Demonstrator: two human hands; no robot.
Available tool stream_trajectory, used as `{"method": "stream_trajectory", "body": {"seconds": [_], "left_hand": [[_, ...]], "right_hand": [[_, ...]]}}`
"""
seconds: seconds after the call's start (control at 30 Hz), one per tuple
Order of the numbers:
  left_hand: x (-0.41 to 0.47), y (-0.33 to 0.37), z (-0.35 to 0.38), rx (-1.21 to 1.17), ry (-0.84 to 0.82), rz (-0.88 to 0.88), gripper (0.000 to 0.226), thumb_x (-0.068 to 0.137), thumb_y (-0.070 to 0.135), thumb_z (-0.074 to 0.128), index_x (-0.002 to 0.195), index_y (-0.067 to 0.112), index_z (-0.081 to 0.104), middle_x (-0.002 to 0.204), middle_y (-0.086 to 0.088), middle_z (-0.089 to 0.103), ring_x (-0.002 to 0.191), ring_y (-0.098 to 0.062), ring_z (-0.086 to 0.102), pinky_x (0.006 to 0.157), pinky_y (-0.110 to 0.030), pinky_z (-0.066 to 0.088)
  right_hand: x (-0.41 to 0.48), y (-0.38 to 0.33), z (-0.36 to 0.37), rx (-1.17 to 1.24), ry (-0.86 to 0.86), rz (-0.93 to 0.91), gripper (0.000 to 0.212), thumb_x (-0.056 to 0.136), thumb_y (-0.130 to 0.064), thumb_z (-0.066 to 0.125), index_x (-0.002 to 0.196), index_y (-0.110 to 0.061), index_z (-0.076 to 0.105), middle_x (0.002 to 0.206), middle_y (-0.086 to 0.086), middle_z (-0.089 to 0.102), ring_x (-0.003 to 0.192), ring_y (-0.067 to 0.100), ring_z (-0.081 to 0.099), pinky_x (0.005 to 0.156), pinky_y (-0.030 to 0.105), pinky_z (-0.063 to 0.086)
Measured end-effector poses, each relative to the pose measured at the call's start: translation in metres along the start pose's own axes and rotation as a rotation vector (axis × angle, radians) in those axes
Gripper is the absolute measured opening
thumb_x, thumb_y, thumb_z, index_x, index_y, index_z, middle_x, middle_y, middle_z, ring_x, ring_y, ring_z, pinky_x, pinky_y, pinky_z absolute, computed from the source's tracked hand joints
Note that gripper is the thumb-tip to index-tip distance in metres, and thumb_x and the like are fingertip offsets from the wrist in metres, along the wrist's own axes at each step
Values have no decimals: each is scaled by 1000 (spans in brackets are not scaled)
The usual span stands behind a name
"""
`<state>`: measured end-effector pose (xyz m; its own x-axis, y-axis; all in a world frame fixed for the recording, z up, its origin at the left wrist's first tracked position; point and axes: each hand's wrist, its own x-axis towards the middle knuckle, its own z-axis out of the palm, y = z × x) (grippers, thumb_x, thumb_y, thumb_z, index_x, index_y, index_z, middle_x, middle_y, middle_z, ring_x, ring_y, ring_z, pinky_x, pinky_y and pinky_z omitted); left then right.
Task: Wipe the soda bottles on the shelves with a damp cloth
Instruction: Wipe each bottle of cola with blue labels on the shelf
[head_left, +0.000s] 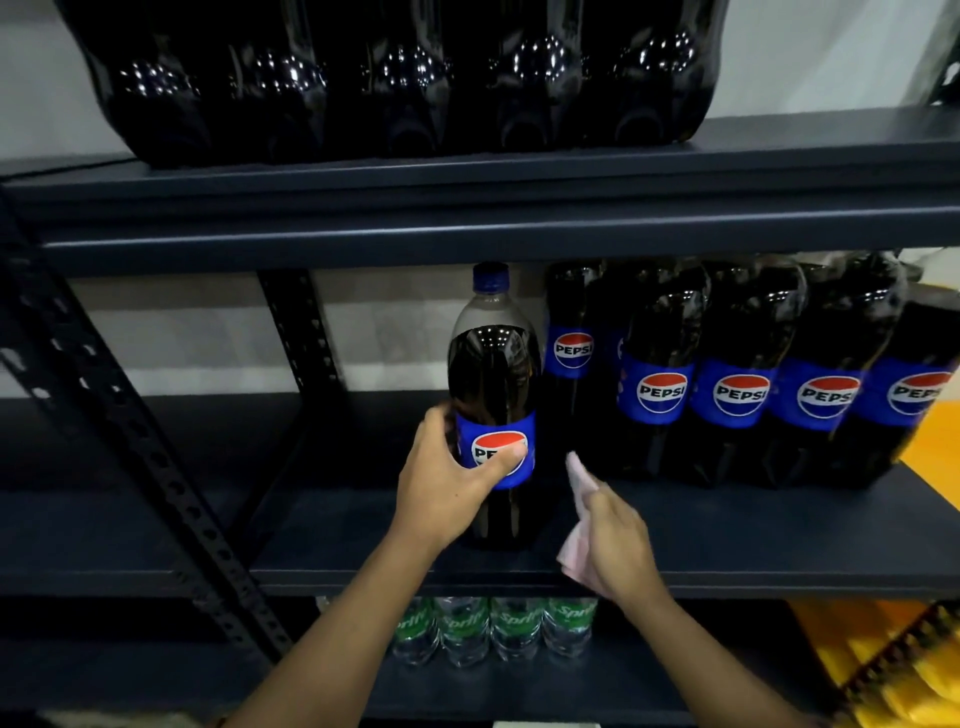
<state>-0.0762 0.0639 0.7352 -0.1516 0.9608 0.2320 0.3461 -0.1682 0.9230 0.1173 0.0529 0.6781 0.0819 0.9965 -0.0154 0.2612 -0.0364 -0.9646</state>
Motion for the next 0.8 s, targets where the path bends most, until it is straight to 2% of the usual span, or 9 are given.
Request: {"method": "stream_trajectory", "body": {"seconds": [0.07,0.17,0.27,0.37,0.43,0.53,0.67,0.77,0.8], "left_hand": [[0,1,1,10,1,2,62,73,51,94,119,44,53,120,17,69,100,6,68,86,-25,60],[2,2,0,36,-16,6,62,69,57,92,114,47,51,120,17,68,100,5,68,87,-28,60],[3,2,-5,59,-55,-16,65,68,57,90,119,44,51,121,16,68,103,1,68,89,-32,61],[2,4,-7,81,-87,-21,68,66,53,90,120,40,51,119,14,68,101,1,67,86,-29,59],[1,5,-6,78,-103,-26,69,62,62,90,115,44,51,117,15,69,100,1,68,85,-30,60],[-1,8,-4,82,-124,-34,64,65,60,93,111,45,51,117,16,69,99,2,70,83,-28,61],[0,11,-11,80,-212,-54,60,73,53,93,115,42,52,118,18,70,100,9,68,83,-20,58],[14,30,-24,-80,-204,-160,14,100,40,68,108,31,60,112,9,74,93,4,68,80,-19,52],[21,42,-27,-167,-160,-192,17,108,38,51,103,28,64,105,8,75,92,-2,68,81,-24,52]], "right_hand": [[-9,-35,15,360,-24,44,45,109,-19,28,145,-36,50,137,-13,65,125,9,60,111,33,46],[-16,-72,38,424,-30,-103,49,109,-16,30,149,-40,45,150,-17,53,132,-6,52,112,18,42],[-4,-99,45,435,56,-229,48,111,-23,31,150,-50,40,141,-34,51,130,-15,48,109,12,39],[2,-132,37,270,116,-446,39,113,-33,31,142,-58,37,141,-42,40,132,-25,34,107,4,28],[6,-152,33,107,159,-599,29,112,-33,33,126,-49,52,129,-31,52,125,-15,44,110,19,36],[17,-174,27,-171,260,-789,30,109,-28,40,86,-26,59,90,-17,55,91,1,52,90,41,47],[27,-189,15,-390,154,-828,41,109,-31,43,81,-12,65,73,0,63,70,14,58,59,31,41],[30,-192,11,-438,197,-840,39,107,-34,42,87,-12,66,86,8,68,83,25,62,71,36,44],[31,-193,13,-434,231,-857,35,106,-34,43,90,-13,67,93,9,68,91,26,60,75,34,42]]}}
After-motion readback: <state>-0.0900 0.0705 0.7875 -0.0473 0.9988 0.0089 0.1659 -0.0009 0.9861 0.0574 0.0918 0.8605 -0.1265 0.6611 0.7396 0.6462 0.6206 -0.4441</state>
